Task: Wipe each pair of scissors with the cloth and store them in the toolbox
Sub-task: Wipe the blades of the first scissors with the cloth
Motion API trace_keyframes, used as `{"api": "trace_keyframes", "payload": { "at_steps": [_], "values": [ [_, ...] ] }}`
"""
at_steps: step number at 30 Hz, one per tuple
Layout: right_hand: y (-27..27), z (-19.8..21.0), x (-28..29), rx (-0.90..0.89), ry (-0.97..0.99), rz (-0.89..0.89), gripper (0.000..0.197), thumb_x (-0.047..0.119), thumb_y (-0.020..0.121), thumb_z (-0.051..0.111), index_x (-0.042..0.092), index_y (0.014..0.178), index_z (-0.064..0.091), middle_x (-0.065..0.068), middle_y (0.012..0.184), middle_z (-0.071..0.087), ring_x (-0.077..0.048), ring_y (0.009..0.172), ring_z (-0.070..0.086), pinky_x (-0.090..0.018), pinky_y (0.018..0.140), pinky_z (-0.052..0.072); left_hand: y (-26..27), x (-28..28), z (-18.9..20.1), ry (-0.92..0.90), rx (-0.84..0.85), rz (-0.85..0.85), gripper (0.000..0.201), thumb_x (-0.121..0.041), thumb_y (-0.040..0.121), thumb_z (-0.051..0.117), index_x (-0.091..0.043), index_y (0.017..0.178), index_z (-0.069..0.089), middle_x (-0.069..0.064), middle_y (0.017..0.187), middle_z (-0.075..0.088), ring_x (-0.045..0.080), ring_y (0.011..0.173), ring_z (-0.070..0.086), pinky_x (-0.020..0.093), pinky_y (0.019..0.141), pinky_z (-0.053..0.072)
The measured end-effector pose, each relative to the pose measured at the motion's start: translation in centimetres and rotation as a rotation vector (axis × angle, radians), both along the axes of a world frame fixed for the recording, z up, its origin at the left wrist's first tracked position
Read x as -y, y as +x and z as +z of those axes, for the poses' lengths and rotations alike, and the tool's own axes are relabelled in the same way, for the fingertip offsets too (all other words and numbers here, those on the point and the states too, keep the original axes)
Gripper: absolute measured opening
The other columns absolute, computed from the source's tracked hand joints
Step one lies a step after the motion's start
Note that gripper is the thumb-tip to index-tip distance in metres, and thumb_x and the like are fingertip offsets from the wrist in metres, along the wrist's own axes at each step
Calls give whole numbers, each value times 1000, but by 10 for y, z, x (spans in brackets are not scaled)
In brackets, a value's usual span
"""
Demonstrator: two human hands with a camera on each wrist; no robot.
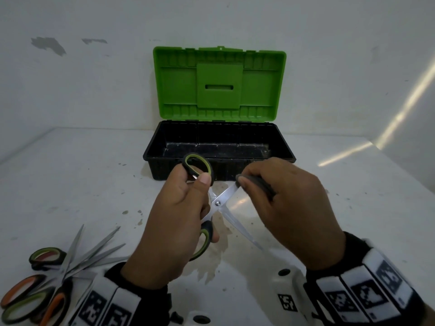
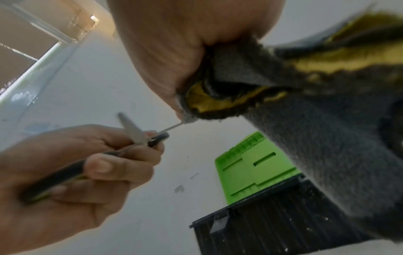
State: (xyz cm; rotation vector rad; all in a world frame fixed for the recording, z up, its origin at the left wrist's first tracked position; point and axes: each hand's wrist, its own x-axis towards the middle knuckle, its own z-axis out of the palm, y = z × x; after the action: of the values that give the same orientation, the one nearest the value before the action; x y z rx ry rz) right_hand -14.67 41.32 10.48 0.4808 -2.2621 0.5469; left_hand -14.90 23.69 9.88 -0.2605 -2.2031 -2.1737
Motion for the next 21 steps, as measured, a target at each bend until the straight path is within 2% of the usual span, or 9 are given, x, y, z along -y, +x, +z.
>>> {"api": "trace_keyframes", "payload": {
  "at_steps": [2,5,8,10,14,18,21],
  "values": [
    [-1,-1,-1,16,-32,9,12,23,93,63,15,91,72,4,79,67,-9,70,59,-25,64,51,-1,1,-1,-5,6,0,22,-30,100,46,-21,81,51,5,61,36,29,54,44,25,44,48],
    [-6,5,-9,59,-118,-78,7,22,90,67,20,85,71,9,74,64,-7,66,58,-26,63,49,-3,3,-4,-21,23,23,25,-31,100,46,-20,79,50,4,61,38,28,52,48,24,44,48],
    [-5,11,-17,131,-275,-96,11,22,91,66,22,80,68,10,58,61,-7,46,59,-17,52,46,-6,5,-5,-23,34,57,26,-30,101,46,-16,79,49,2,60,39,23,50,48,25,44,49],
    [0,15,-14,180,-328,-58,11,23,91,66,23,80,68,7,54,61,-8,40,59,-16,48,46,-9,7,-5,-34,27,68,26,-30,101,46,-14,81,50,3,62,41,26,53,49,23,43,48],
    [7,11,8,162,-140,-2,5,27,90,67,24,87,70,13,73,64,-5,67,60,-18,63,47,-7,3,-2,-74,-33,66,23,-31,101,46,-17,83,50,8,67,45,32,56,54,18,41,45],
    [-6,3,6,142,-147,-55,7,25,91,66,23,84,69,11,74,64,-5,69,58,-23,64,47,-2,-1,0,-71,-74,50,21,-32,100,45,-16,89,51,10,67,46,31,55,54,18,41,45],
    [-11,3,0,112,-179,-96,9,24,91,66,22,82,68,13,70,62,-5,64,57,-24,60,48,-1,1,0,-89,-76,74,22,-33,99,44,-16,87,51,11,67,47,33,56,56,16,40,44]
  ]
}}
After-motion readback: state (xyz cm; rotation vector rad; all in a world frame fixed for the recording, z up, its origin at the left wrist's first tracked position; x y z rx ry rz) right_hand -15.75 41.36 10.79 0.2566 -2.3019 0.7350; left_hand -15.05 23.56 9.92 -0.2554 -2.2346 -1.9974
